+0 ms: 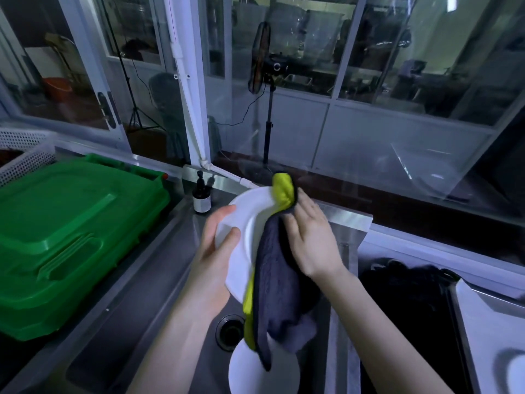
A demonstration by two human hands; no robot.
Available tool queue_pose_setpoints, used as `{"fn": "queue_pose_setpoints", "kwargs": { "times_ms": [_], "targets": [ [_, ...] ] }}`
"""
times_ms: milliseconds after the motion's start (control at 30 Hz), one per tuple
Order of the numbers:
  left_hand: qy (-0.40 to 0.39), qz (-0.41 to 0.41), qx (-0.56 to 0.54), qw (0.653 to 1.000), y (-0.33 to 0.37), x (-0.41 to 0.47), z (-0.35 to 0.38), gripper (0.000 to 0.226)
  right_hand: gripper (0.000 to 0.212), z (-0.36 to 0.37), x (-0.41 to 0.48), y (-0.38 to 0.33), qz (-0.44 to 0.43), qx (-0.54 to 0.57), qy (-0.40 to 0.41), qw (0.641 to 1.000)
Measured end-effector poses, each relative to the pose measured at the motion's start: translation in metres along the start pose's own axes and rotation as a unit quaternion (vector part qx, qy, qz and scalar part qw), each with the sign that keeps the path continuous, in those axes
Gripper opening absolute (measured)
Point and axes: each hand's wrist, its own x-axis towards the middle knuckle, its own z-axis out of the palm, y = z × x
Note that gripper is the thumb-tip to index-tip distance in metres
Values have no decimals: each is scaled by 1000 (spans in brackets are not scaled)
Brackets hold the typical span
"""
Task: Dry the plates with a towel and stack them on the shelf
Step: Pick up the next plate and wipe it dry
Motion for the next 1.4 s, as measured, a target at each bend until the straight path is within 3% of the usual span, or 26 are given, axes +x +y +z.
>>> {"fn": "queue_pose_setpoints", "kwargs": {
  "times_ms": [100,267,333,467,600,667,833,933,1067,1133,1233,1333,1400],
  "targets": [
    [-15,-3,5,1000,6,2,-7,30,39,-3,-4,1,38,64,11,997],
    [-30,7,29,999,0,2,1,31,48,11,-13,-20,-108,-42,-58,992],
    [-22,1,4,1000,-4,1,2,31,48,8,-8,-19,-128,-56,-76,987],
    [22,-24,-23,999,-6,7,-3,34,45,1,1,0,-61,-55,-49,995],
    [71,-33,-88,993,-7,15,-12,25,42,-2,-26,20,76,106,-12,991],
    [86,-16,-143,986,-8,18,-17,30,43,3,-53,19,81,154,10,985],
    [114,2,-162,980,-7,25,-11,40,51,30,-95,-5,-48,73,17,996],
    [135,-18,-159,978,-8,25,1,29,42,38,-90,-29,-101,6,-14,995],
    [175,-51,-131,974,-9,26,6,28,52,40,-79,-37,-193,-98,-51,975],
    [168,-55,-175,969,-8,28,4,27,58,38,-79,-27,-221,-125,-48,966],
    [146,-30,-206,967,-8,25,-4,25,54,35,-88,-4,-173,-77,-8,982],
    [114,-25,-187,975,-8,21,-14,27,50,24,-80,12,-41,61,19,997],
    [85,-32,-176,980,-9,18,-16,29,50,14,-62,12,35,151,14,988]
  ]
}}
